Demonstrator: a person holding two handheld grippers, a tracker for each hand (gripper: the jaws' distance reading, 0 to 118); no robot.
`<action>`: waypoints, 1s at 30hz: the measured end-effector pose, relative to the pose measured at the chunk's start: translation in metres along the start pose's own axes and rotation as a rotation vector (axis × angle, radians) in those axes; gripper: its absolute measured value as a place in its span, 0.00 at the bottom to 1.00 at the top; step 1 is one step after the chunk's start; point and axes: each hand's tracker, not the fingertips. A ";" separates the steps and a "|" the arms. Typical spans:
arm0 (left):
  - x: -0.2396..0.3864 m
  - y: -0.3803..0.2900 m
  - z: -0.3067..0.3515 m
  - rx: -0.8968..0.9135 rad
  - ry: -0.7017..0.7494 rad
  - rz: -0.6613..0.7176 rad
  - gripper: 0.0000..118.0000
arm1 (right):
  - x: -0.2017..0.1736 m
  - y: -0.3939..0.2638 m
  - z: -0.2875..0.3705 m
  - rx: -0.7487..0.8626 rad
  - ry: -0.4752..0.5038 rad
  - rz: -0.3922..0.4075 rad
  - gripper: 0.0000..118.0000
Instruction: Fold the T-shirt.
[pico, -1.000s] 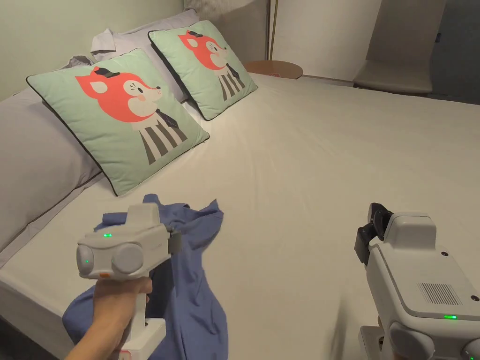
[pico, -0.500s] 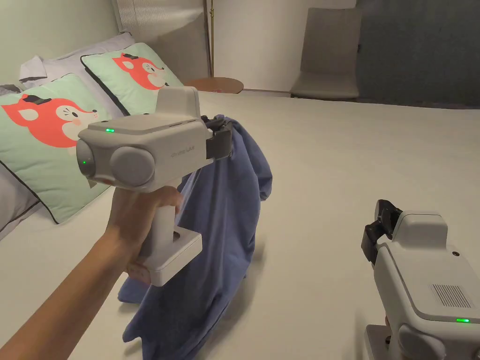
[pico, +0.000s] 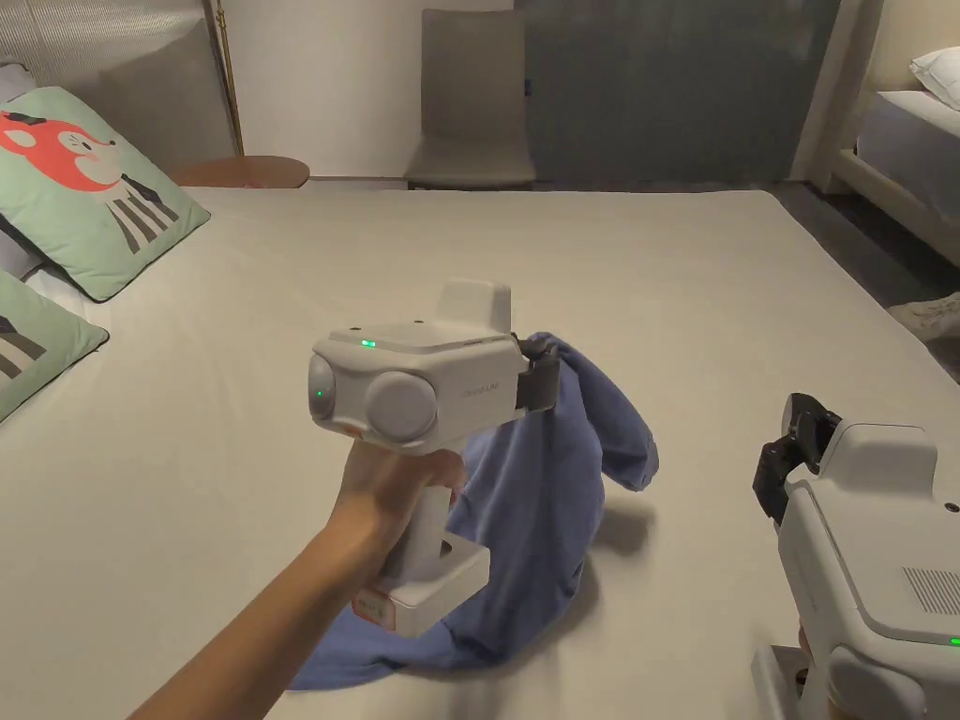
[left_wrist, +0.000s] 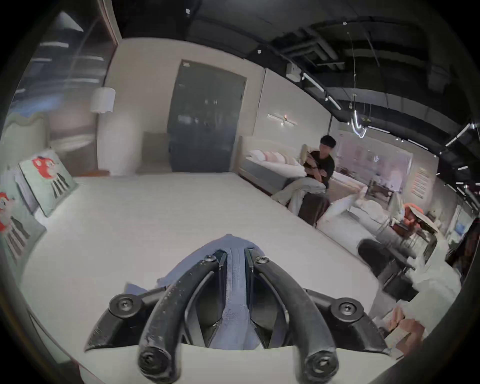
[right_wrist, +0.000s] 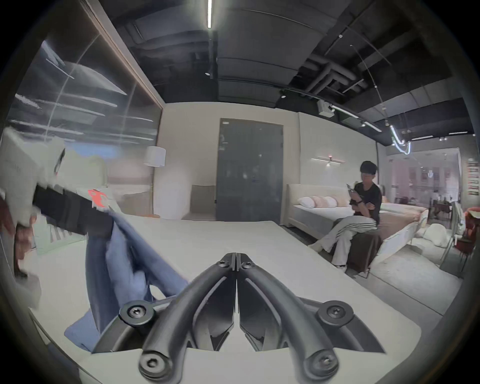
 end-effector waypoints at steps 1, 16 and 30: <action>-0.001 -0.011 -0.009 -0.033 -0.005 -0.001 0.08 | 0.004 -0.002 0.001 -0.005 -0.009 0.000 0.01; -0.038 -0.147 -0.075 -0.390 0.184 -0.087 0.09 | -0.011 -0.012 0.010 -0.064 0.003 -0.002 0.01; -0.040 -0.070 0.038 0.130 0.350 -0.110 0.92 | -0.033 0.007 0.010 -0.009 0.044 -0.009 0.01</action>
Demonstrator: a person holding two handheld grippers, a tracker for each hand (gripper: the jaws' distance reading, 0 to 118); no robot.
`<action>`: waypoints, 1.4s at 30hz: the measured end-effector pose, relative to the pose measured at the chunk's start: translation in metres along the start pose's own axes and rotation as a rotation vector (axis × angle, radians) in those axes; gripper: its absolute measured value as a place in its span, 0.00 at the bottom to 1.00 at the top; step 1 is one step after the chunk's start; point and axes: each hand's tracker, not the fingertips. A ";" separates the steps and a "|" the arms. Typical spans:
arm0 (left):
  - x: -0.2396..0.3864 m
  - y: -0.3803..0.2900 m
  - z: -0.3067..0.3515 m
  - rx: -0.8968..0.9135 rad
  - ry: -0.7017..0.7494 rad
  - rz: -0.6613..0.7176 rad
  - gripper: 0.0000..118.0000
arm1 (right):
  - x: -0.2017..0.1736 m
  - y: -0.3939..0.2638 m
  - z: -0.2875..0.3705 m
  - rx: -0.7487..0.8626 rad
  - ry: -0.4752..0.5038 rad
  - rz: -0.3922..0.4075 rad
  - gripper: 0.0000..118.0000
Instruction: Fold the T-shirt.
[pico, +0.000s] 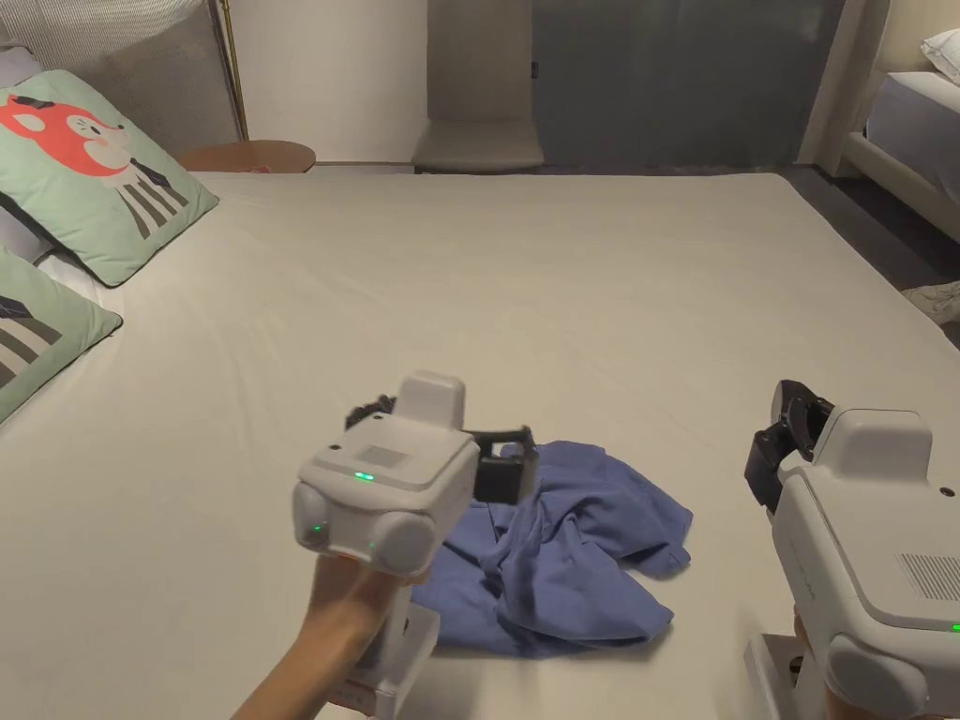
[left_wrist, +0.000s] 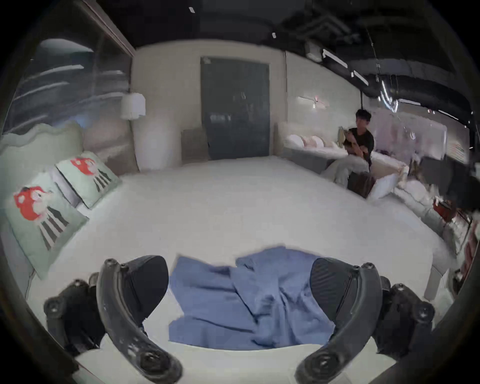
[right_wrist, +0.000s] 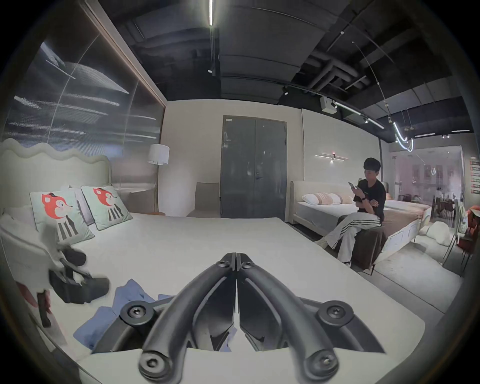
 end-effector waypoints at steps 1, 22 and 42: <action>-0.010 0.003 0.007 0.043 0.025 0.006 0.92 | -0.002 0.002 0.000 0.004 0.003 0.000 0.01; -0.094 0.002 0.044 0.157 0.251 0.072 0.00 | -0.022 0.007 -0.009 0.032 0.053 0.002 0.01; -0.068 -0.114 0.013 -0.531 0.065 0.204 0.28 | -0.016 -0.007 -0.012 -0.016 0.051 -0.004 0.01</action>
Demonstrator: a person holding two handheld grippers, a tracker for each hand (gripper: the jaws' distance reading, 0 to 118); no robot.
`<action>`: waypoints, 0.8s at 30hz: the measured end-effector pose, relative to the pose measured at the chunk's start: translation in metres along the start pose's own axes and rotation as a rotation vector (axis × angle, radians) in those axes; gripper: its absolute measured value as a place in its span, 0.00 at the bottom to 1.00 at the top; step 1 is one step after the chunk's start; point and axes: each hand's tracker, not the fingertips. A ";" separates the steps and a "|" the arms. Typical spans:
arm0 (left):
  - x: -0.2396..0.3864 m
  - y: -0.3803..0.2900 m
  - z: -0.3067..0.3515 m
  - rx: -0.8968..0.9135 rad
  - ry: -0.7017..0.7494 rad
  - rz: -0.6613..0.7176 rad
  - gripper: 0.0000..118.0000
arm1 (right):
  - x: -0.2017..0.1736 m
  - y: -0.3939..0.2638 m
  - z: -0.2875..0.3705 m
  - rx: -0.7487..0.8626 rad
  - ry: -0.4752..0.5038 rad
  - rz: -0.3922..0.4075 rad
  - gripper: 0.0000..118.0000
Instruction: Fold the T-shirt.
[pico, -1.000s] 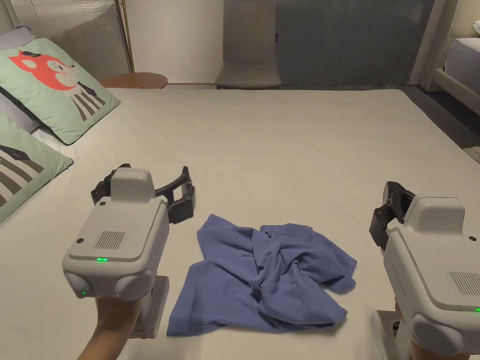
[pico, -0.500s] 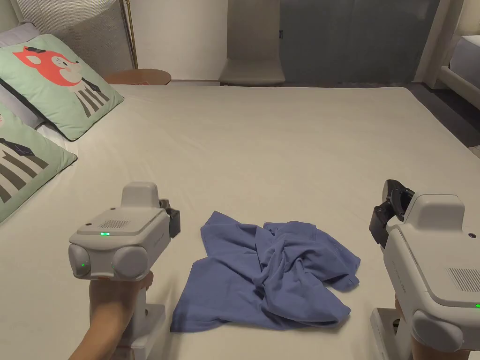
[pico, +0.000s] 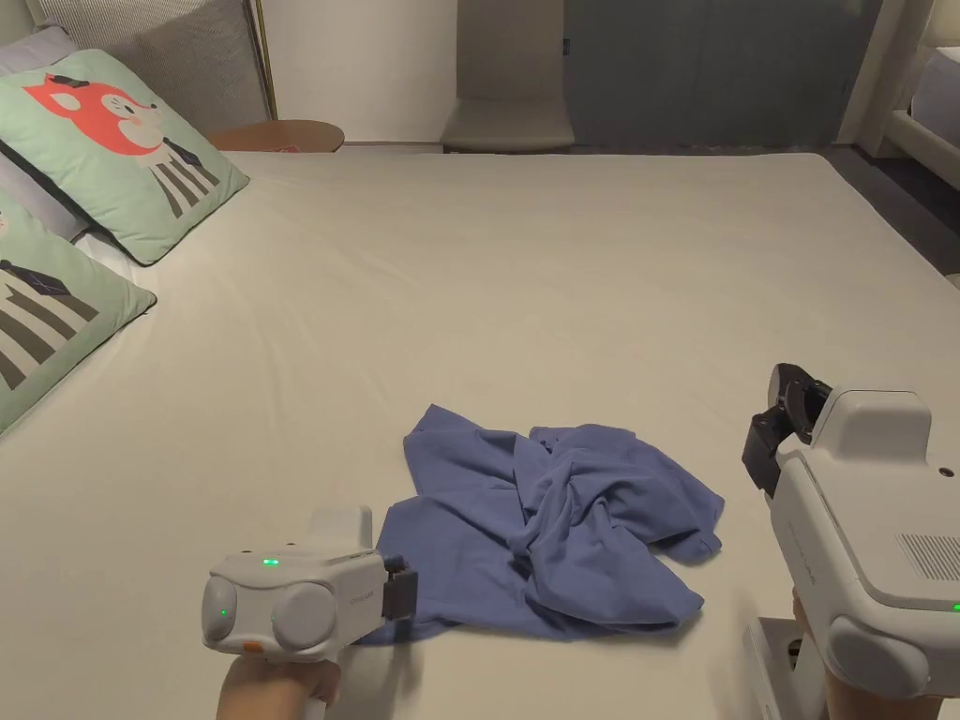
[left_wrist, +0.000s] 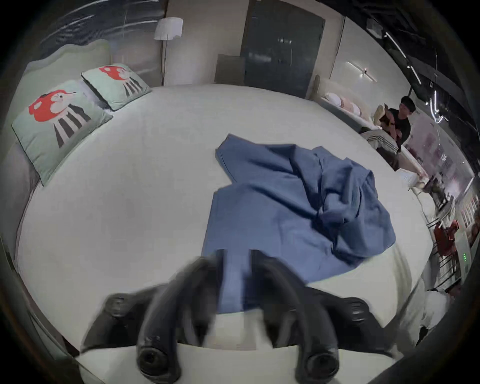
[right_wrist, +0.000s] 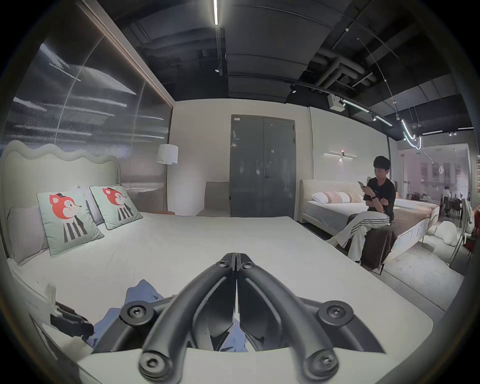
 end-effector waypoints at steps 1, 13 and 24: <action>0.002 -0.001 -0.002 -0.008 0.005 -0.011 0.44 | 0.000 -0.001 0.000 -0.002 0.001 0.002 0.01; 0.018 -0.022 -0.029 -0.097 -0.033 0.012 0.03 | -0.002 0.000 0.005 -0.026 0.003 0.006 0.01; 0.006 0.002 0.012 0.081 -0.155 0.067 0.02 | 0.015 -0.026 -0.048 -0.235 0.010 -0.059 0.03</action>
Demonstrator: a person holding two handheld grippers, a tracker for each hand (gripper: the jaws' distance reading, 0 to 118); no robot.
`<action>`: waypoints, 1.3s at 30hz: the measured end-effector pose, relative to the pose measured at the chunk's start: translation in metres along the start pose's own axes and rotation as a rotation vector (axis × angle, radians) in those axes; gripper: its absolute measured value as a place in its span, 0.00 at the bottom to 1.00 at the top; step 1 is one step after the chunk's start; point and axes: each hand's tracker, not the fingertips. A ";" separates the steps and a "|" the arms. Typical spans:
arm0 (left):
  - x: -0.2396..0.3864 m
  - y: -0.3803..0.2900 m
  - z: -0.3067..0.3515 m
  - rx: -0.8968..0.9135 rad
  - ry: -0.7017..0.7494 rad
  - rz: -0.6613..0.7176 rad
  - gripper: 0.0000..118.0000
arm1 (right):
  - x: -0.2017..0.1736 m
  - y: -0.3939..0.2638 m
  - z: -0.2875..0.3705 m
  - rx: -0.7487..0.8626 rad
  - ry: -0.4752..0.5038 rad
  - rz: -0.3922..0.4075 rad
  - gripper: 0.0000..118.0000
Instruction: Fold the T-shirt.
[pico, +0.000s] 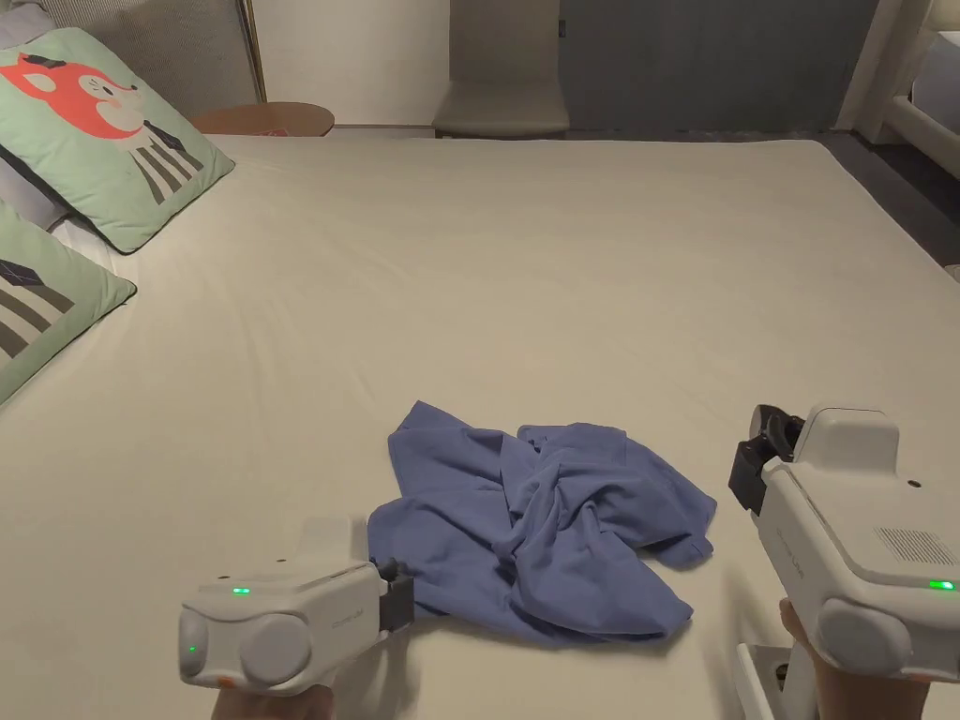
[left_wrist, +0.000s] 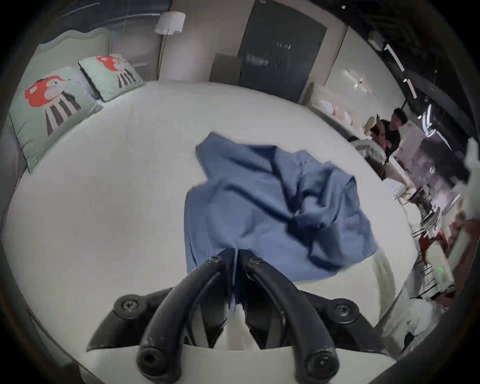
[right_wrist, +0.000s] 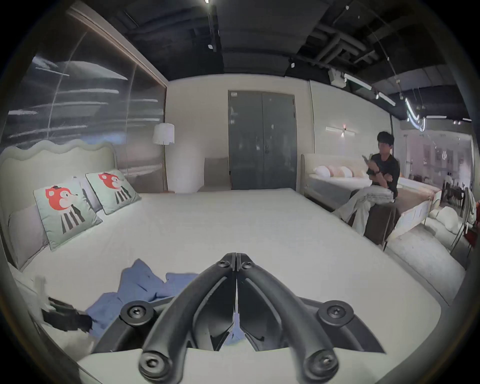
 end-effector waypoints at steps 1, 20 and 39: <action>0.000 0.004 0.004 0.014 -0.015 0.003 0.02 | 0.002 0.000 -0.012 -0.062 0.001 0.004 0.05; -0.016 0.018 -0.002 0.042 -0.053 0.038 0.02 | -0.002 -0.061 -0.144 -0.570 0.114 0.034 0.12; -0.068 0.226 0.046 0.355 0.101 0.058 0.02 | 0.042 0.165 -0.094 -0.027 0.032 0.114 0.12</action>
